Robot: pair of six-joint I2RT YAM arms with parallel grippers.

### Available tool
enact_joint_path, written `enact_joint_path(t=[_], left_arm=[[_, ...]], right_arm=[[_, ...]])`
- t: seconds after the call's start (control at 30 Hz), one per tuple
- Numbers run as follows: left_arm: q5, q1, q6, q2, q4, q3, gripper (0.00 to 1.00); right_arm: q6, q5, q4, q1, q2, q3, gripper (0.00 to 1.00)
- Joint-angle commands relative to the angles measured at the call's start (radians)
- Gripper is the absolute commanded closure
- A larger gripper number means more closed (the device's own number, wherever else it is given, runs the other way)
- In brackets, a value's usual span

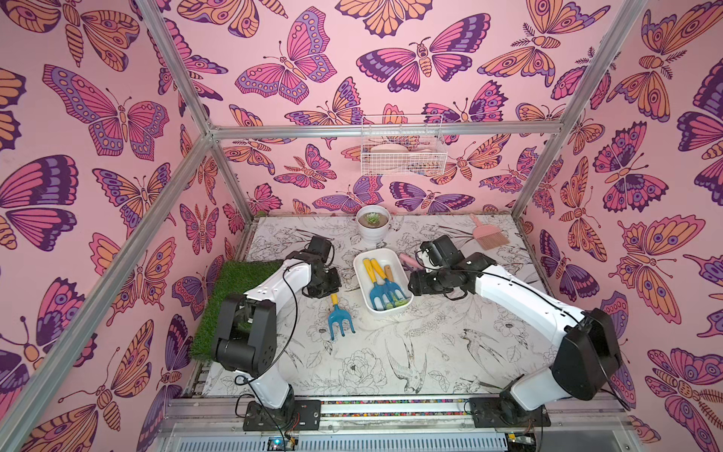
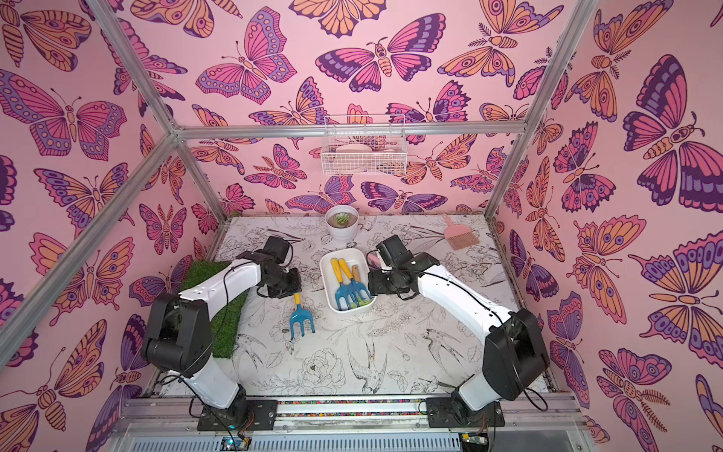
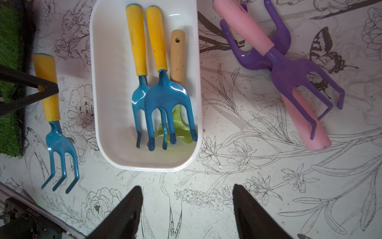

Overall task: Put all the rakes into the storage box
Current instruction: Pick up the rake at the center of the board, then place the rake in the storage box.

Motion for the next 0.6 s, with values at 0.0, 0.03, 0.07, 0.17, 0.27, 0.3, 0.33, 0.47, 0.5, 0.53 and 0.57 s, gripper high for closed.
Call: enact_joint_path(t=[0.0, 0.03, 0.07, 0.17, 0.27, 0.3, 0.33, 0.47, 0.5, 0.53, 0.57], left_arm=[[0.038, -0.010, -0.016, -0.041, -0.030, 0.021, 1.00], [0.045, -0.012, -0.021, -0.045, -0.029, 0.024, 1.00], [0.055, -0.015, -0.026, -0.052, -0.029, 0.032, 1.00], [0.083, -0.024, -0.036, -0.060, -0.028, 0.074, 1.00], [0.120, -0.035, -0.045, -0.049, -0.027, 0.137, 1.00], [0.129, -0.038, -0.048, -0.041, -0.028, 0.156, 1.00], [0.138, -0.042, -0.051, -0.032, -0.028, 0.179, 1.00], [0.168, -0.057, -0.065, 0.018, -0.027, 0.267, 1.00], [0.171, -0.060, -0.068, 0.033, -0.026, 0.286, 1.00], [0.175, -0.066, -0.070, 0.052, -0.027, 0.305, 1.00], [0.179, -0.070, -0.074, 0.070, -0.027, 0.326, 1.00]], right_arm=[[0.013, -0.001, -0.011, 0.002, -0.028, -0.023, 0.27], [0.015, -0.001, -0.010, 0.001, -0.031, -0.026, 0.27], [0.018, -0.003, -0.008, 0.000, -0.033, -0.031, 0.27], [0.022, -0.007, -0.003, -0.001, -0.035, -0.037, 0.27], [0.023, -0.013, 0.001, -0.003, -0.027, -0.032, 0.27], [0.025, -0.017, 0.002, -0.004, -0.027, -0.029, 0.27], [0.027, -0.018, 0.005, -0.006, -0.025, -0.026, 0.27], [0.030, -0.020, 0.002, -0.007, -0.024, -0.011, 0.27], [0.029, -0.020, 0.001, -0.006, -0.027, -0.009, 0.27], [0.030, -0.019, -0.001, -0.007, -0.027, -0.007, 0.27], [0.029, -0.017, -0.004, -0.008, -0.030, -0.006, 0.27]])
